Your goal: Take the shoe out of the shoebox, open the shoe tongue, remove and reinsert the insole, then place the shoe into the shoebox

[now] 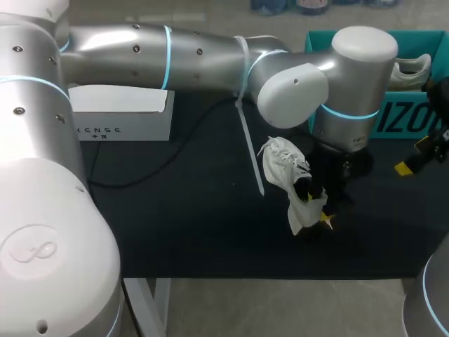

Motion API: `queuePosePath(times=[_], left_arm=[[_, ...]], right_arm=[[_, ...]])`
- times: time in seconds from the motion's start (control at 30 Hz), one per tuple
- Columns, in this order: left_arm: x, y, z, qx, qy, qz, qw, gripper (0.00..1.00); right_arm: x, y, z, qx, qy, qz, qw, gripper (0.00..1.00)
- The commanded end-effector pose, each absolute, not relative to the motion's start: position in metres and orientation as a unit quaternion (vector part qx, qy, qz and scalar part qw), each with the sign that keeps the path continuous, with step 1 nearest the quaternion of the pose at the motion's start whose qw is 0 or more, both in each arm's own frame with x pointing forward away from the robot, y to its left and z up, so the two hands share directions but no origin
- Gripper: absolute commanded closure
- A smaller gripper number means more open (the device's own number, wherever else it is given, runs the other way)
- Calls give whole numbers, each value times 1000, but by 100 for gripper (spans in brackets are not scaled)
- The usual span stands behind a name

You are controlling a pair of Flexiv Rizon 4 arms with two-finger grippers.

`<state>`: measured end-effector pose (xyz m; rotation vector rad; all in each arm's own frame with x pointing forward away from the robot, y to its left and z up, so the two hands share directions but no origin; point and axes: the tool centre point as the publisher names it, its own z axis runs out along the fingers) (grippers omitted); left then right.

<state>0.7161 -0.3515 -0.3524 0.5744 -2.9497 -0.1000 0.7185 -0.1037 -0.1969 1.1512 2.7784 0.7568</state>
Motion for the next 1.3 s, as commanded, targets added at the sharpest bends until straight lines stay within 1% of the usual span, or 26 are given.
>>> queuePosePath(times=[0.03,0.1,0.17,0.2,0.23,0.3,0.33,0.37,0.4,0.43,0.47,0.63,0.87,1.07,1.13,1.3], left_arm=[[716,-349,-353,192,-978,-32,68,56],[716,-348,-353,193,-978,-33,68,57],[715,-348,-353,192,-978,-33,68,60],[715,-348,-353,192,-978,-33,69,66],[715,-347,-353,192,-978,-33,69,69],[715,-346,-354,192,-978,-33,69,80],[714,-345,-354,192,-978,-34,70,82],[714,-345,-354,193,-978,-34,70,80],[714,-344,-355,193,-978,-34,71,82],[714,-344,-355,194,-978,-34,71,85],[714,-343,-356,194,-978,-34,72,100],[713,-339,-354,194,-978,-33,73,100],[708,-325,-339,182,-981,-28,65,100],[703,-291,-319,132,-989,-20,58,100],[700,-276,-310,100,-992,11,76,100],[698,-239,-292,53,-996,20,65,100]], right_arm=[[717,-104,-198,372,896,244,21,0],[717,-104,-198,372,896,244,21,0],[717,-104,-198,372,896,244,21,0],[717,-104,-198,372,896,244,21,0],[717,-104,-198,372,896,244,21,0],[717,-104,-198,372,896,244,21,0],[717,-104,-198,372,896,244,21,0],[717,-104,-198,372,896,244,21,0],[717,-104,-198,372,896,244,21,0],[717,-104,-198,372,896,244,21,0],[717,-104,-198,372,896,244,21,0],[717,-104,-198,372,896,244,21,0],[717,-104,-198,372,896,244,21,0],[717,-104,-198,372,896,244,21,0],[717,-104,-198,372,896,244,21,0],[717,-104,-198,372,896,244,21,0]])
